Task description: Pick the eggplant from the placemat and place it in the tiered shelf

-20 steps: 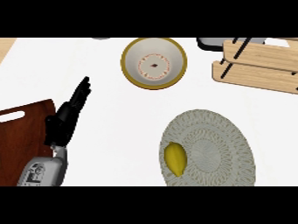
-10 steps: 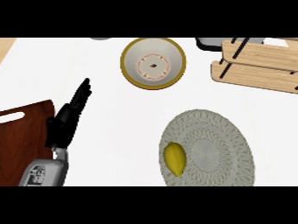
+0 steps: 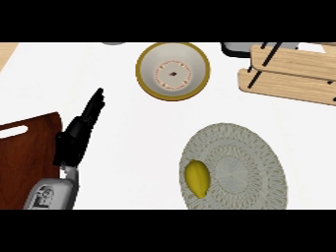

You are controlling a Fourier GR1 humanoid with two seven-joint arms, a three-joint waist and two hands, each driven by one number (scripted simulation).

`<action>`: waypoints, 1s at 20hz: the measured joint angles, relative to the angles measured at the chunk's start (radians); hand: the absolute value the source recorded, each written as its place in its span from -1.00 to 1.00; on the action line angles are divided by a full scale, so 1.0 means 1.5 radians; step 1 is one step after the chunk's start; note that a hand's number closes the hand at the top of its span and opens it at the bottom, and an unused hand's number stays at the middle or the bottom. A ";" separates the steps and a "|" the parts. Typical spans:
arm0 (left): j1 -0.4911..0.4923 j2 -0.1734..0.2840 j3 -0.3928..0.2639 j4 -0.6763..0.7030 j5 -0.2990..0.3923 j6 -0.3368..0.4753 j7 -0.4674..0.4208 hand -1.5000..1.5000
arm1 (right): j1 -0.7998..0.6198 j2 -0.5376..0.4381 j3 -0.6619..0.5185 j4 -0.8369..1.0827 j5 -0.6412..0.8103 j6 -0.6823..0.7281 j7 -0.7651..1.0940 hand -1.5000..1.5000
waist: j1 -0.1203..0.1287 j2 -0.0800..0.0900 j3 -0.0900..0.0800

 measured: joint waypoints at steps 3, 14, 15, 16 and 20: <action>0.004 -0.004 -0.005 -0.002 -0.007 0.005 -0.004 0.00 | -0.013 -0.007 -0.014 -0.022 -0.026 -0.003 0.010 -1.00 | 0.000 0.000 0.000; 0.007 0.009 0.018 0.004 0.006 0.000 -0.010 0.00 | 0.011 -0.093 -0.123 -0.183 -0.091 0.020 0.153 -1.00 | -0.014 -0.004 0.000; 0.013 0.009 0.018 -0.001 0.005 0.002 -0.009 0.00 | 0.026 -0.107 -0.141 -0.192 -0.104 0.041 0.169 -1.00 | -0.016 -0.005 0.000; 0.014 0.011 0.020 -0.006 0.008 0.000 -0.002 0.00 | 0.044 -0.120 -0.156 -0.207 -0.115 0.065 0.187 -1.00 | -0.018 -0.006 0.000; 0.013 0.011 0.022 -0.019 0.007 0.004 0.012 0.00 | 0.123 -0.170 -0.219 -0.266 -0.171 0.170 0.246 -1.00 | -0.026 -0.007 0.000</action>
